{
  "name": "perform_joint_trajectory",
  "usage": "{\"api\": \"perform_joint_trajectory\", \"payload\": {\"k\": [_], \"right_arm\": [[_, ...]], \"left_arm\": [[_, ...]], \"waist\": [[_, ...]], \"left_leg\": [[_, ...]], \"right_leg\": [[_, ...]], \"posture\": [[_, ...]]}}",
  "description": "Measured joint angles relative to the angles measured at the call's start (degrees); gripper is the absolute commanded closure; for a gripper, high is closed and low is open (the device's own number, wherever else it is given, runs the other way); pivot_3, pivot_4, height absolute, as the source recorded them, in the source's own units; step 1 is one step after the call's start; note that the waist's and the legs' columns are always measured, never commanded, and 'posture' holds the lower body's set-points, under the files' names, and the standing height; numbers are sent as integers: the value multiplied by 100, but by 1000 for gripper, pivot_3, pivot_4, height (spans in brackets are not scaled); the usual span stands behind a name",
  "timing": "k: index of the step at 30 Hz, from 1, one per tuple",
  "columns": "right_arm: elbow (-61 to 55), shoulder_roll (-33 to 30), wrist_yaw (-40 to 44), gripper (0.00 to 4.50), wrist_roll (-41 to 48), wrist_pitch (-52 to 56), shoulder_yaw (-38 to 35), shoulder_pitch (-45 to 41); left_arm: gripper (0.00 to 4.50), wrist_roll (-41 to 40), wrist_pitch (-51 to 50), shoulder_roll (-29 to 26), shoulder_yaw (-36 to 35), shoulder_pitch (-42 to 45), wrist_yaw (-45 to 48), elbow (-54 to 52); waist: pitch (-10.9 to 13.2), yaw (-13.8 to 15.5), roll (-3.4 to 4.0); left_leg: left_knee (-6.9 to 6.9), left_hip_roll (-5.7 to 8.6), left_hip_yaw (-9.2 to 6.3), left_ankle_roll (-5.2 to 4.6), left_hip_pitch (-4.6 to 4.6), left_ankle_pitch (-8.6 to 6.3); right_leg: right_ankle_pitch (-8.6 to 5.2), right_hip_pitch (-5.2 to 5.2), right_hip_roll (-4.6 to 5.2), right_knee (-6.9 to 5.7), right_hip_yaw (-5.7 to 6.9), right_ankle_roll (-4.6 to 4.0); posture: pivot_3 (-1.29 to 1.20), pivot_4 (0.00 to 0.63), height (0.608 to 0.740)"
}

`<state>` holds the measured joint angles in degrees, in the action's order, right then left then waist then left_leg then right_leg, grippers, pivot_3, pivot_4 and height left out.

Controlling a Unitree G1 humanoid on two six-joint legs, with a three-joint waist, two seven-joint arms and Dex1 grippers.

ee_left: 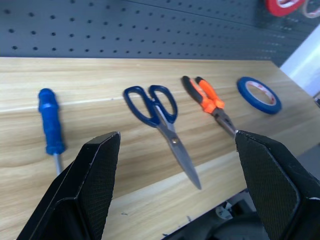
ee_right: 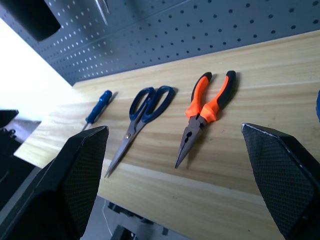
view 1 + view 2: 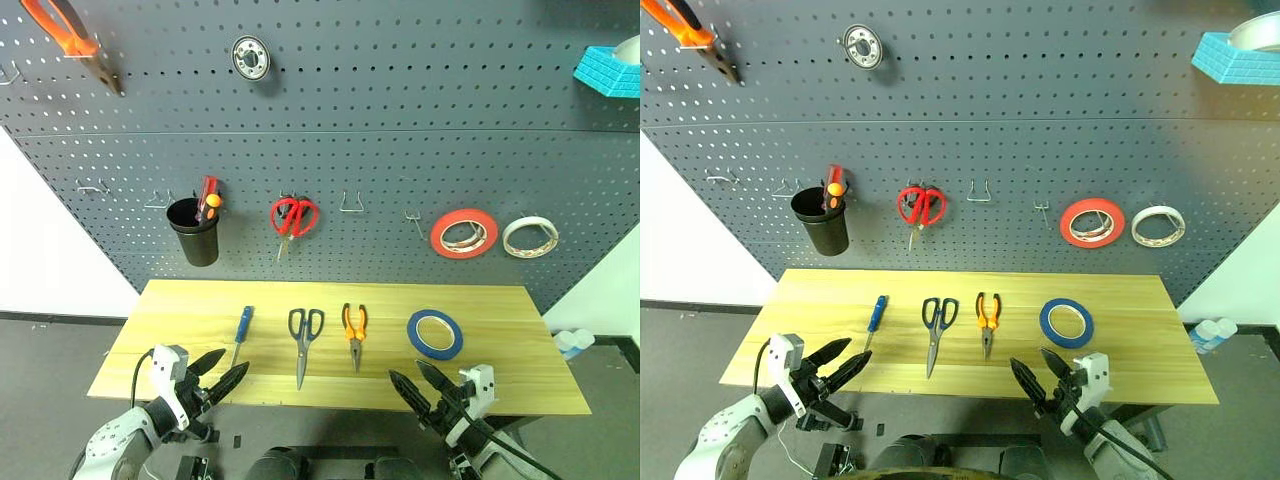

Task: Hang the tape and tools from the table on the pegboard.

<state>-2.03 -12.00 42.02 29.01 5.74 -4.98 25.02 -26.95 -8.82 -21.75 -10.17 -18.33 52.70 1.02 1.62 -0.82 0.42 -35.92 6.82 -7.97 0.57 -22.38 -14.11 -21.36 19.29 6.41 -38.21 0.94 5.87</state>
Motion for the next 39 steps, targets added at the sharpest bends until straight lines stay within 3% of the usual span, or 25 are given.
{"api": "perform_joint_trajectory", "payload": {"k": [6,13,27,35,37,39], "right_arm": [[-362,-324,-59,0,414,414,-354,-68],[-765,-746,-946,0,213,956,-762,-662],[-1252,-1180,-2276,0,-647,2657,-288,-1310],[-1215,-989,-2988,0,-1272,3288,32,-2047],[-1154,-939,-3055,0,-1358,3359,60,-2092],[-1061,-877,-3100,0,-1448,3418,184,-2245]], "left_arm": [[679,198,309,-373,279,13,534,3],[679,573,670,-686,551,107,757,19],[679,1151,1146,-1070,779,123,747,55],[679,1292,1304,-1147,796,51,586,34],[679,1405,933,-1139,994,528,510,105],[679,1618,284,-1032,1303,1814,306,207]], "waist": [[-2,1,12],[-11,-1,15],[-16,-11,22],[-16,-20,22],[-7,65,24],[9,214,13]], "left_leg": [[-4,0,4,-1,0,0],[-1,-1,5,-2,0,0],[-4,1,8,-6,-1,-1],[-2,0,8,-7,0,-1],[-11,8,-3,-7,-3,2],[-23,20,-26,-2,-5,26]], "right_leg": [[-7,0,0,0,-5,-15],[-2,3,-1,-1,-6,-6],[1,4,0,-1,-9,-1],[2,6,0,-3,-10,2],[3,1,-1,-9,-7,3],[6,1,-10,-35,-7,6]], "posture": [[-93,0,717],[-98,0,717],[-102,0,717],[-97,0,717],[-96,0,717],[-95,0,717]]}}
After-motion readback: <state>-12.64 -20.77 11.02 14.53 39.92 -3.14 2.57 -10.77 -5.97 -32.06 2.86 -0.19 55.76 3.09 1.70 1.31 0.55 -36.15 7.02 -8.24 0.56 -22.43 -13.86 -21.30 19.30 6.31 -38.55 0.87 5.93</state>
